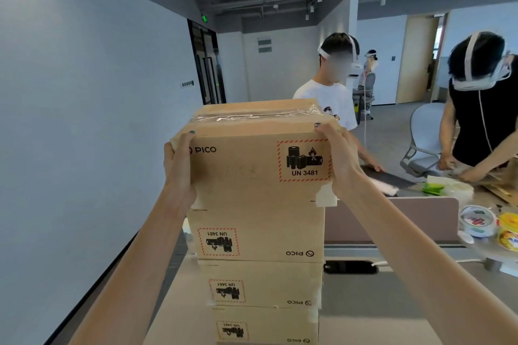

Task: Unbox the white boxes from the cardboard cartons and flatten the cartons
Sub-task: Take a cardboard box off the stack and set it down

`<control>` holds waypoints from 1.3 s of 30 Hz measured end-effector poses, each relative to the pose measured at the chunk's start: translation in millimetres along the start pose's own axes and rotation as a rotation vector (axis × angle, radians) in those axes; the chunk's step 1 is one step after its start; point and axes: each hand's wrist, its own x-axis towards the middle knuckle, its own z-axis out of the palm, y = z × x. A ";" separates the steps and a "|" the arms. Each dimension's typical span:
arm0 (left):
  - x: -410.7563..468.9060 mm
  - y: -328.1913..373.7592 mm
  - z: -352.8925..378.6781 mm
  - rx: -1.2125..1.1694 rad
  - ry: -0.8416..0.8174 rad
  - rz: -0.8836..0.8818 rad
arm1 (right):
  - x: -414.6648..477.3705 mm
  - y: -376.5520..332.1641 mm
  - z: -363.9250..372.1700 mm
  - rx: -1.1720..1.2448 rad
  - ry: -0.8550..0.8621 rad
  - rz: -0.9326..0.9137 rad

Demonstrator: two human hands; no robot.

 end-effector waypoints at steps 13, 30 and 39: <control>-148.7 -21.8 121.2 -0.064 -0.052 0.145 | -23.1 -19.2 -183.0 0.157 0.002 -0.036; -366.7 -147.2 265.0 -0.037 -0.125 0.008 | -96.9 32.4 -480.1 0.126 0.064 0.081; -429.2 -256.6 240.7 0.019 -0.116 -0.293 | -145.3 119.7 -542.5 0.062 0.142 0.306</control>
